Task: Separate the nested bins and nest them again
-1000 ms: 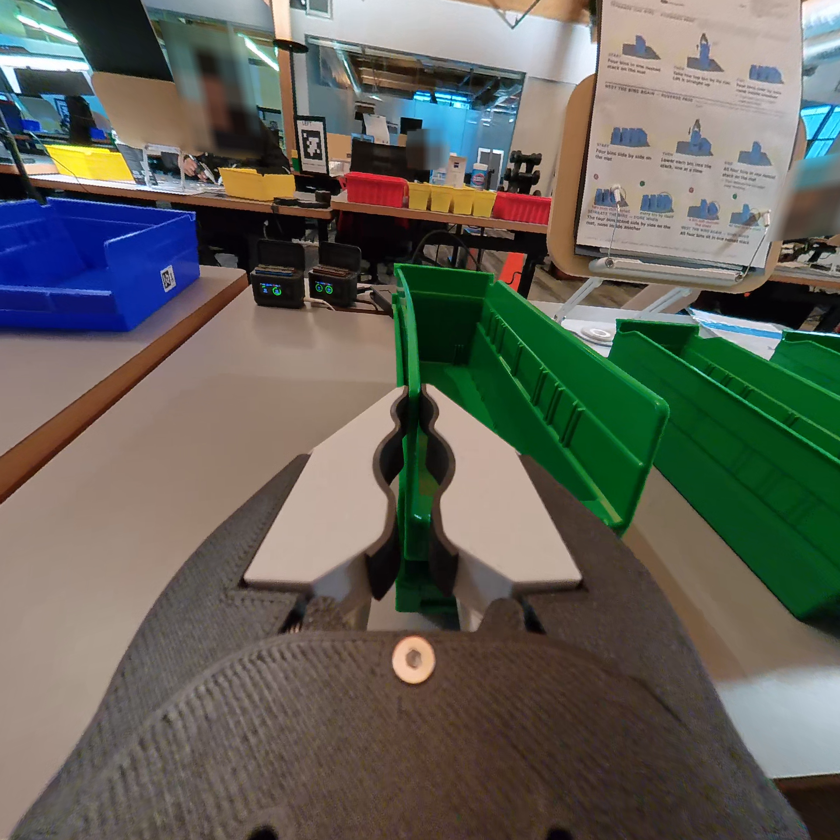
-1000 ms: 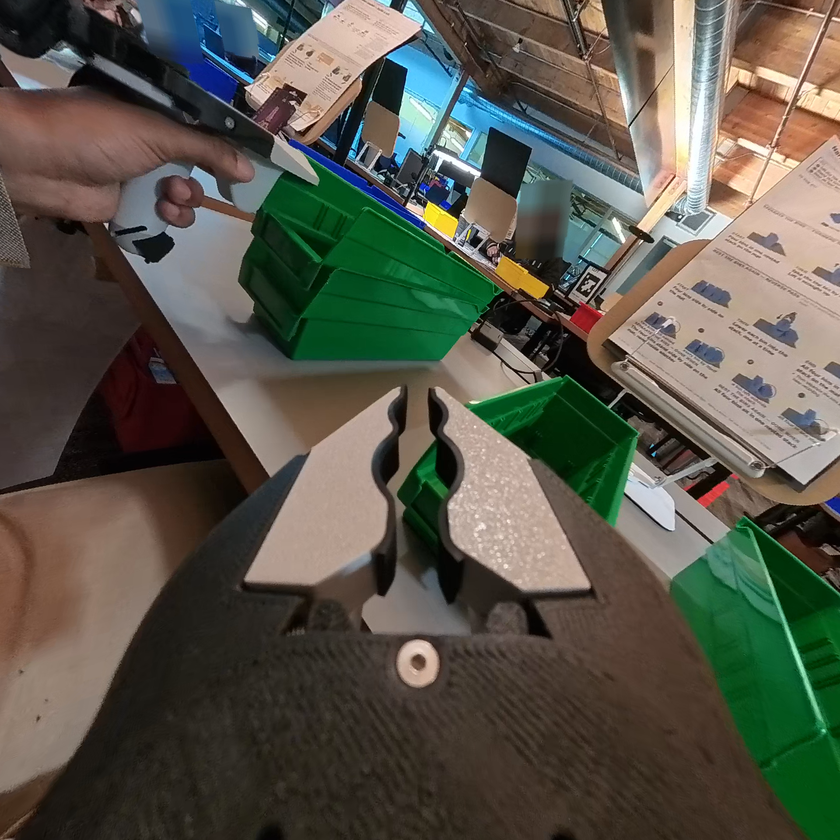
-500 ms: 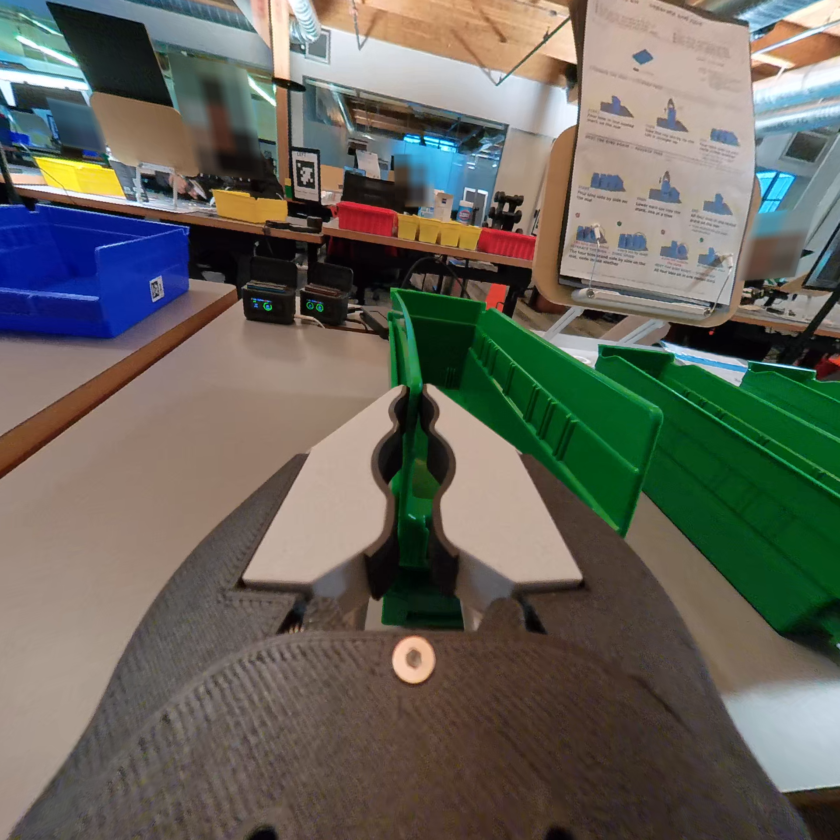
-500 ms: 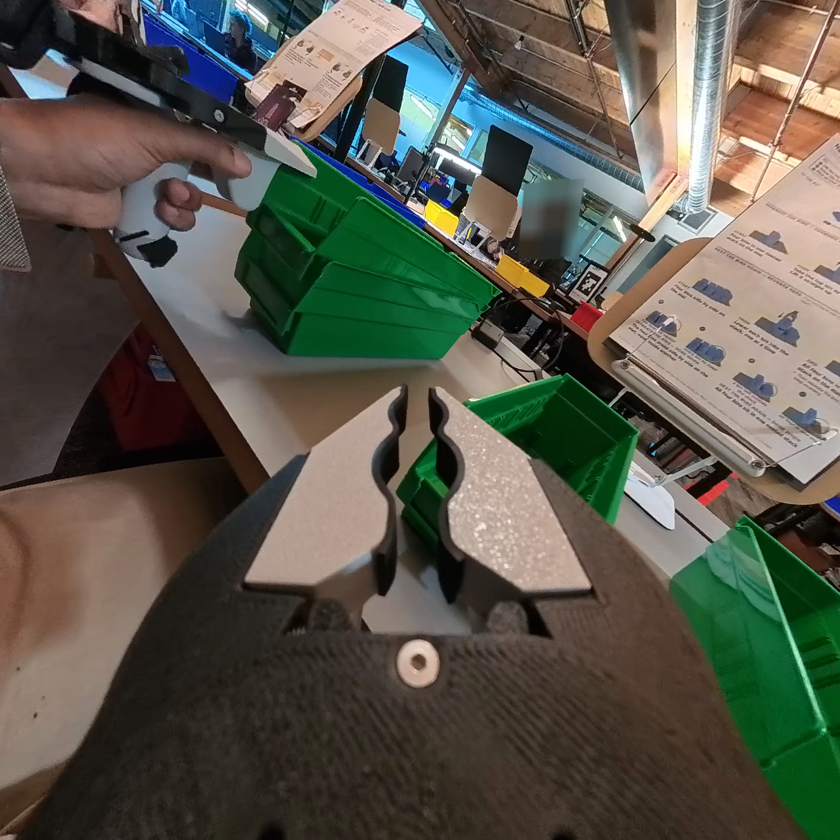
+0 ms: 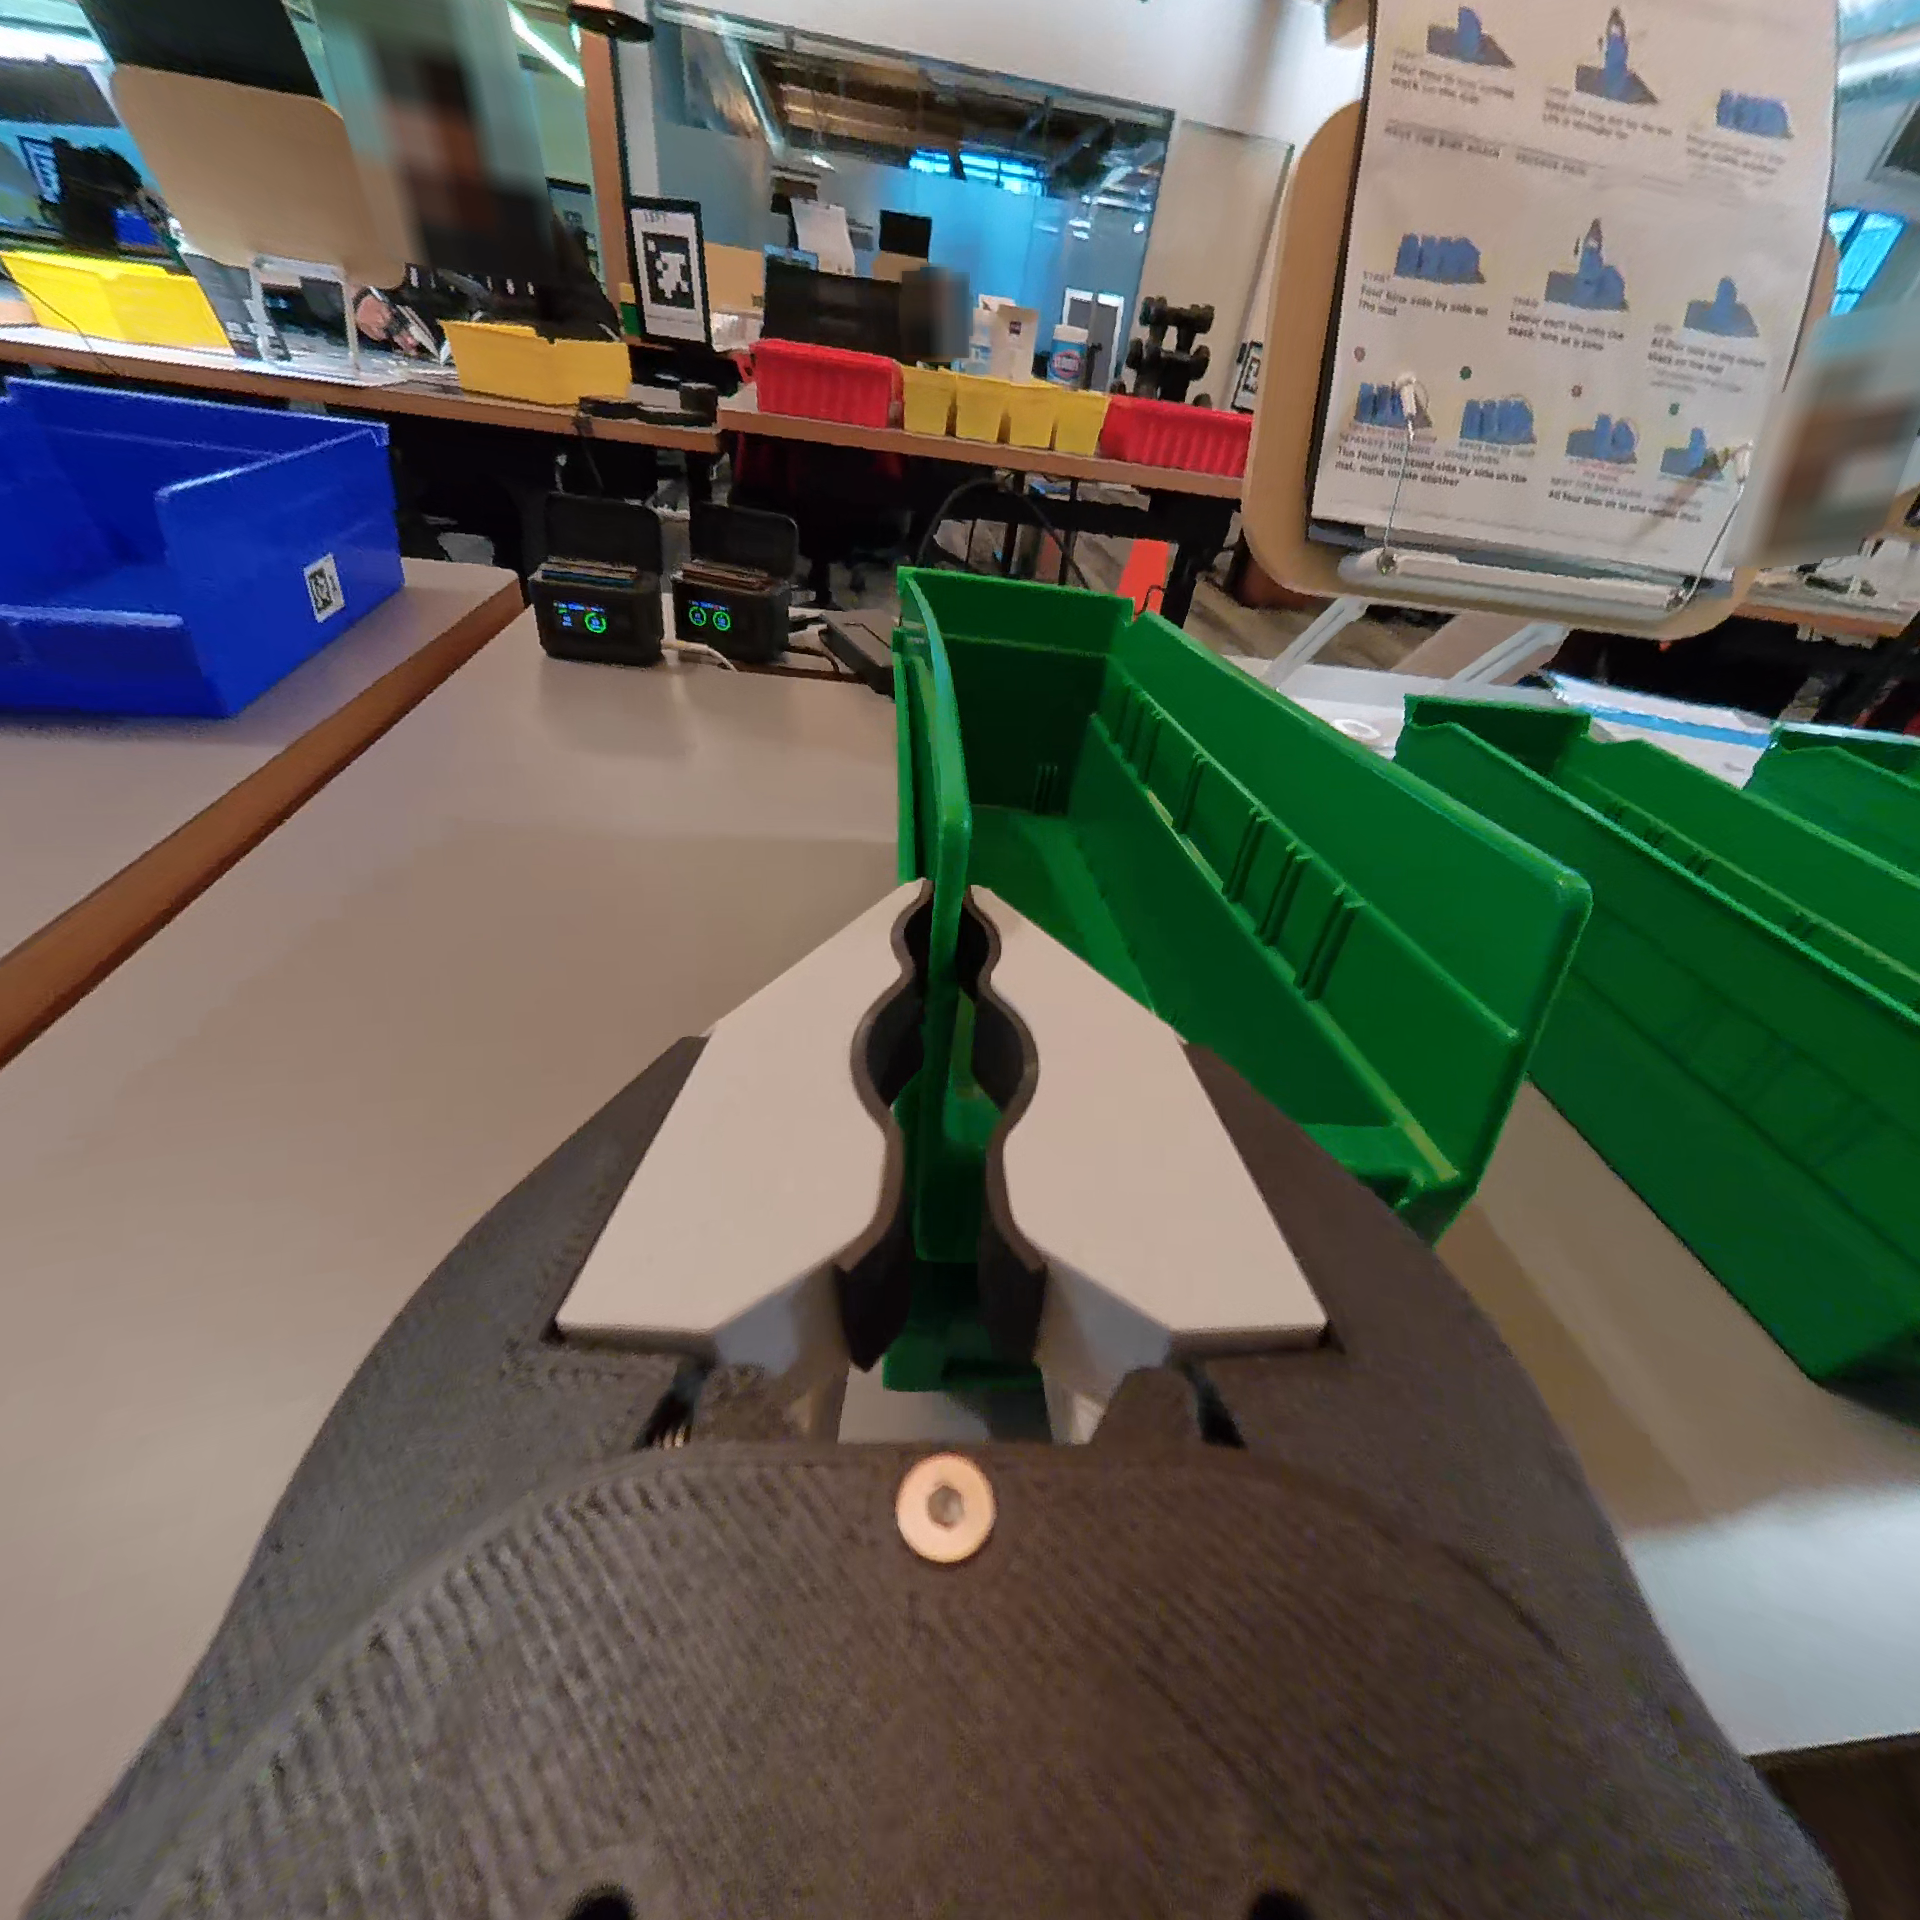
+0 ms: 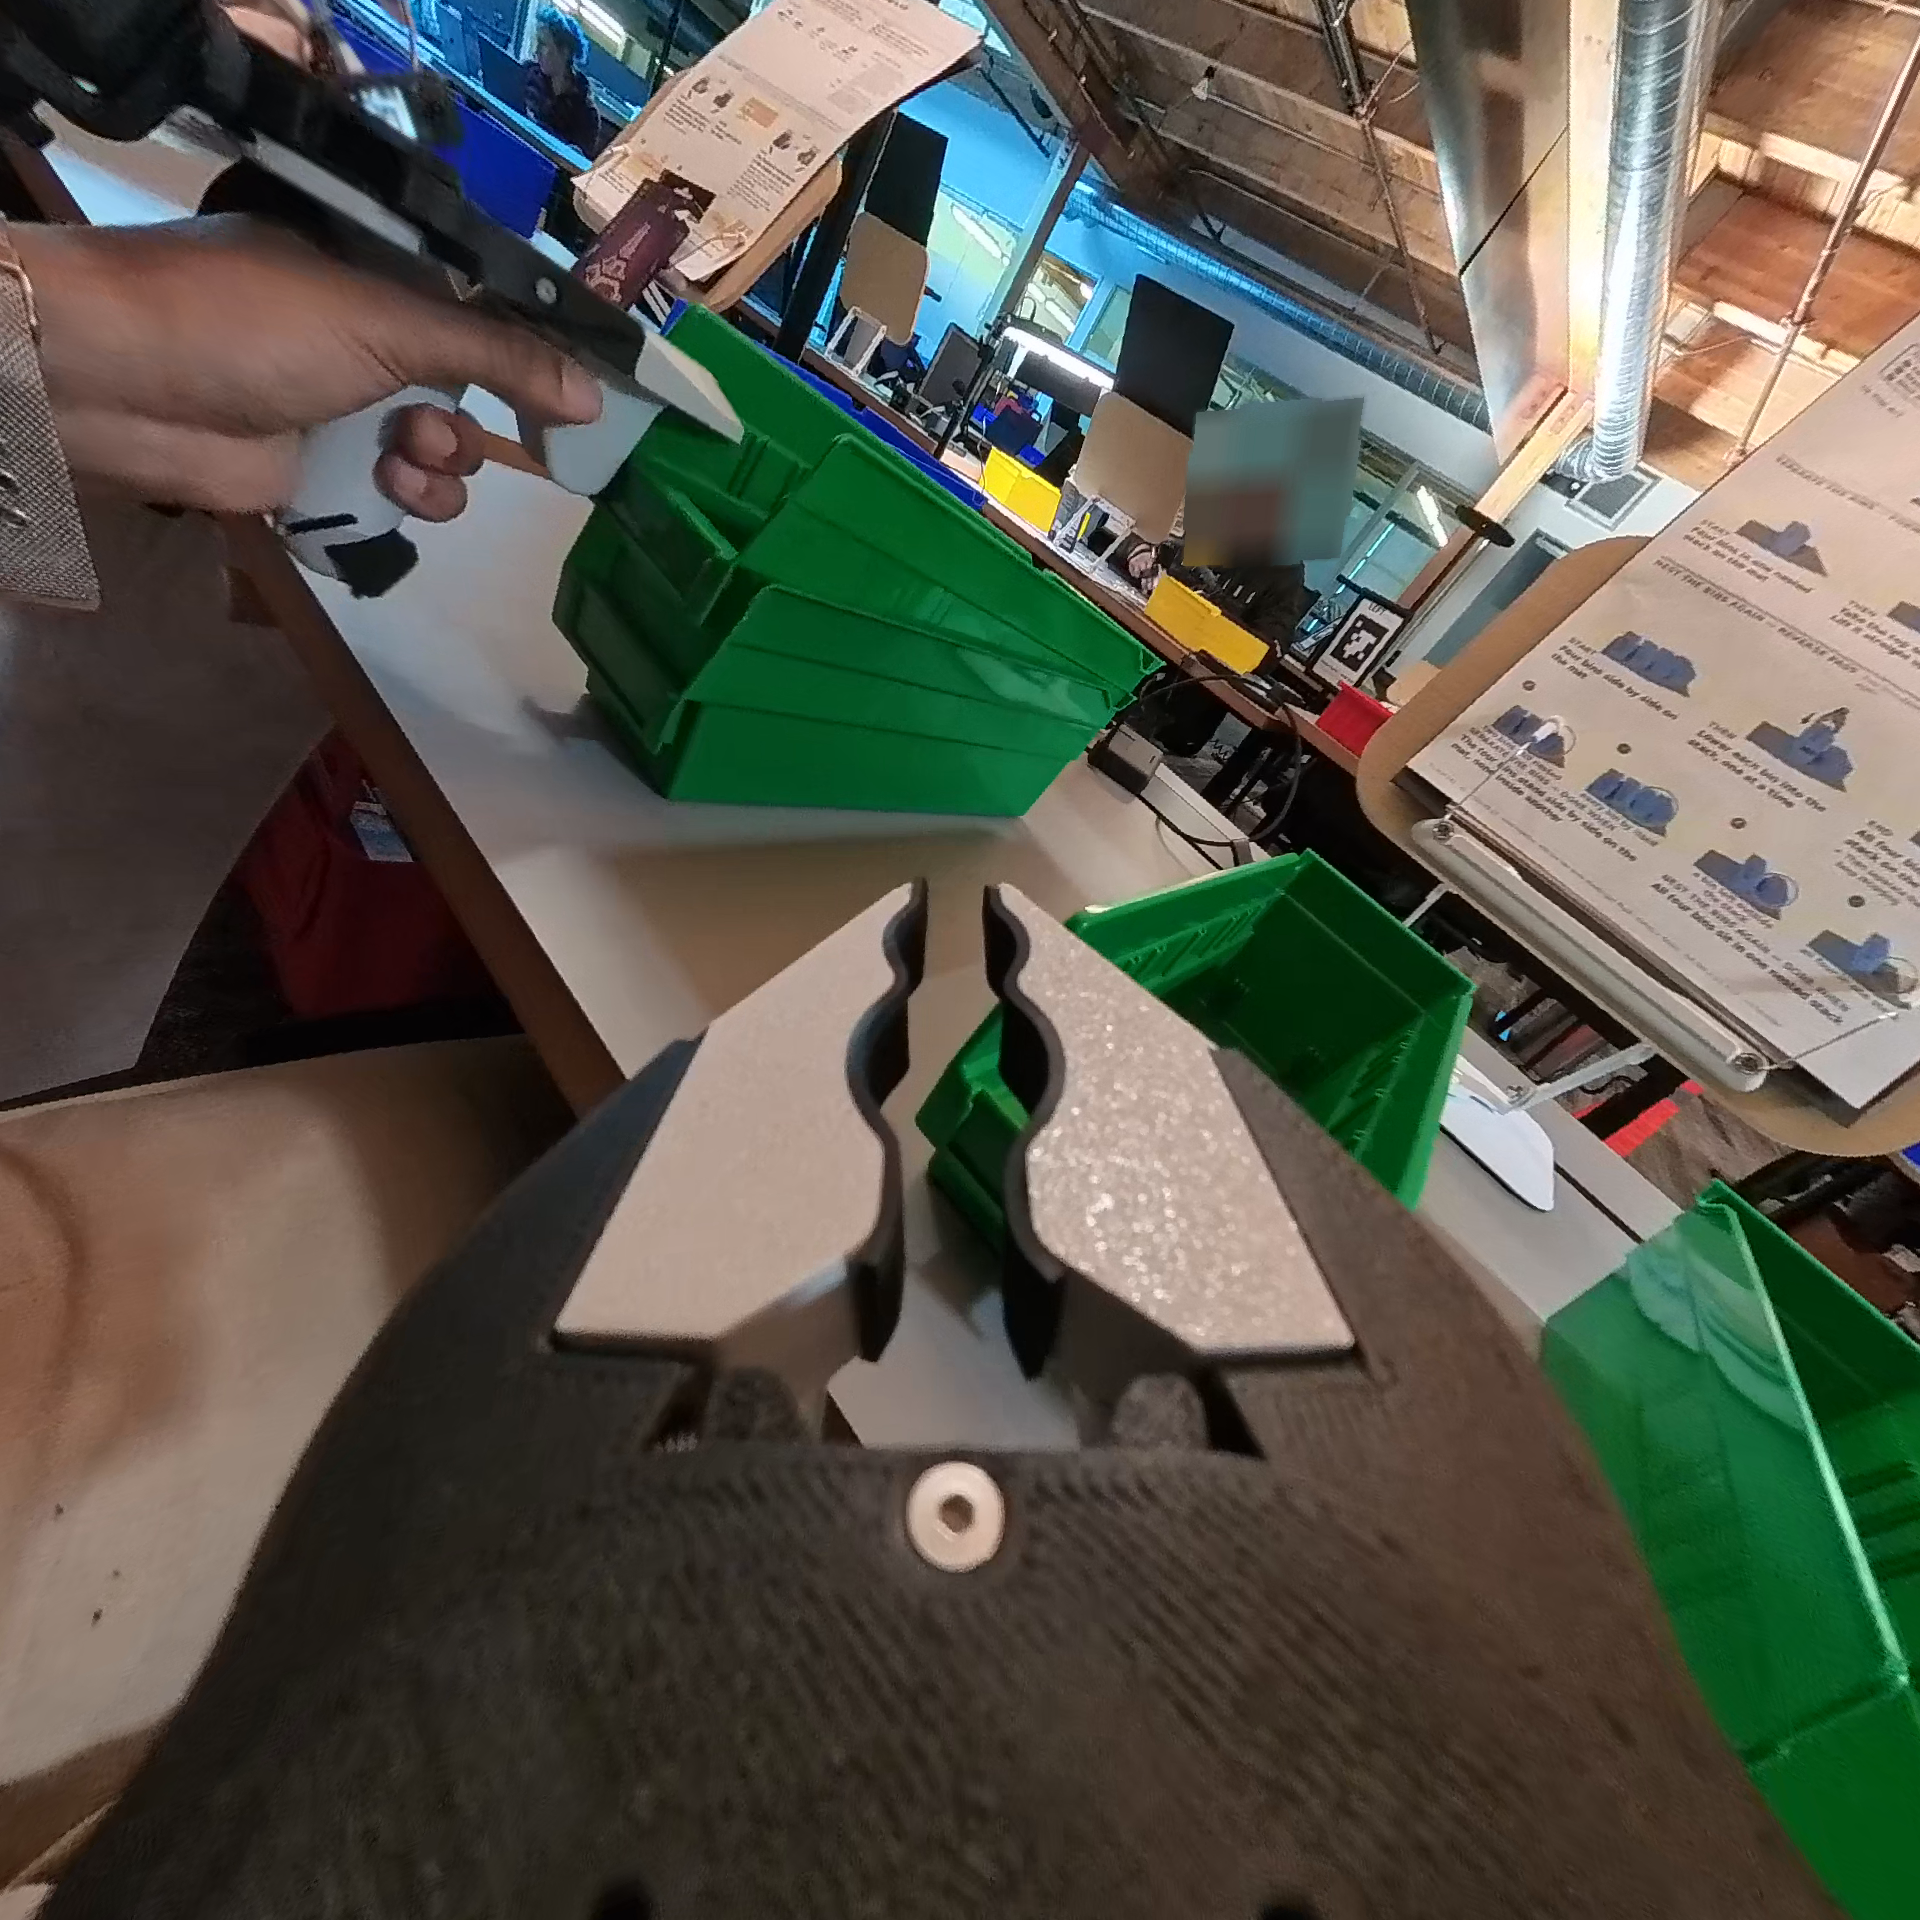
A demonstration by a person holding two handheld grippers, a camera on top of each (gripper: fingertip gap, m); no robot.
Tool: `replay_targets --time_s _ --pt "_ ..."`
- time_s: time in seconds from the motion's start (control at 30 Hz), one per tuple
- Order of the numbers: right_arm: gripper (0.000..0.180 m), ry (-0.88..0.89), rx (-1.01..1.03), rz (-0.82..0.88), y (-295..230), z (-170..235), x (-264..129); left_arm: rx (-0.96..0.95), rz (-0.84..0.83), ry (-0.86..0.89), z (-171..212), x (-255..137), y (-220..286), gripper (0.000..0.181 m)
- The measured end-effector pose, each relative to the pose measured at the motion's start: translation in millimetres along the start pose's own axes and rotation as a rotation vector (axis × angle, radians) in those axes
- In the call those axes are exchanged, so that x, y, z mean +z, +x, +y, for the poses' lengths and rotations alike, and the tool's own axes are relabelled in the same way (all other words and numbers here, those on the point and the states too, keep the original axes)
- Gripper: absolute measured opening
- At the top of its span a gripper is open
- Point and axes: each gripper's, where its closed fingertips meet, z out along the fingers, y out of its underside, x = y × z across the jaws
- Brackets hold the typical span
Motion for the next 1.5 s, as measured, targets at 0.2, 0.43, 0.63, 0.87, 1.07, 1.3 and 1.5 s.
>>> replay_targets --time_s 0.2,0.43,0.63,0.87,1.07,1.3,1.5 --pt "0.01 -0.003 -0.003 0.002 0.4 1.1 0.5 -0.099 0.017 0.078 -10.6 -2.7 0.3 0.0" --pt "0.009 -0.003 -0.009 -0.001 -1.2 1.1 0.7 -0.042 0.032 0.198 -31.1 -12.5 9.5 0.0" --pt "0.009 -0.001 -0.023 0.002 -1.1 0.7 0.4 -0.105 0.044 0.206 -21.5 -7.2 4.0 0.0" --pt "0.008 -0.002 -0.036 0.0 -3.0 0.9 0.9 -0.11 0.04 0.182 -7.4 0.4 3.4 0.0" --pt "0.008 -0.003 -0.05 0.002 -4.2 1.1 1.5 -0.126 0.026 0.104 10.8 6.2 -4.7 0.0" --pt "0.008 -0.001 -0.054 0.002 -4.1 0.6 1.0 -0.103 0.058 0.164 -2.6 -3.9 -1.3 0.005" --pt "0.008 0.001 -0.038 -0.002 -4.1 0.5 1.3 -0.044 0.014 0.22 -12.3 -10.7 -3.5 0.003"
